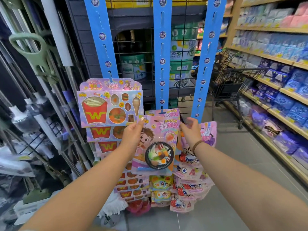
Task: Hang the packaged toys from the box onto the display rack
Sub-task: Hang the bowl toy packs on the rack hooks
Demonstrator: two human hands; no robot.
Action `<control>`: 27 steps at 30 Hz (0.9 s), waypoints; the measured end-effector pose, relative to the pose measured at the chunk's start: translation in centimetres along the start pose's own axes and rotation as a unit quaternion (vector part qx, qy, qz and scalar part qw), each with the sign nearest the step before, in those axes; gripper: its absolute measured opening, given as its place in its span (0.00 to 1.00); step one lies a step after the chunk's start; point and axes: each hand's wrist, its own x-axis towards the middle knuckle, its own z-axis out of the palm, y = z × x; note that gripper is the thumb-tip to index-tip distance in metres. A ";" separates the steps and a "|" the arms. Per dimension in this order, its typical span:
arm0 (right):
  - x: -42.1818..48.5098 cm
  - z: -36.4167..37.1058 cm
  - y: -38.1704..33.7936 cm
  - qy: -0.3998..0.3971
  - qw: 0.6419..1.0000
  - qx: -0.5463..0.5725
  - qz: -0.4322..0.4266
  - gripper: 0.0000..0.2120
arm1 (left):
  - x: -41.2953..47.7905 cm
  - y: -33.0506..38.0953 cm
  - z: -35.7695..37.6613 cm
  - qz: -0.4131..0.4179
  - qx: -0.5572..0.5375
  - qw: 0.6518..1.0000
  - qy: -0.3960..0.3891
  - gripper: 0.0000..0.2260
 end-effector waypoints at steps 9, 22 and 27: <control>-3.0 -1.7 -4.8 -0.123 0.989 0.074 0.021 0.15 | 0.4 0.6 3.7 -0.084 -0.092 0.992 -0.001 0.24; 1.4 -0.4 -11.7 -0.044 0.997 0.013 -0.056 0.20 | -0.3 -0.7 2.1 -0.215 -0.059 0.963 -0.154 0.19; 2.3 0.5 -12.0 -0.033 0.999 0.025 -0.031 0.19 | 0.3 0.4 2.1 -0.199 -0.067 0.968 -0.135 0.30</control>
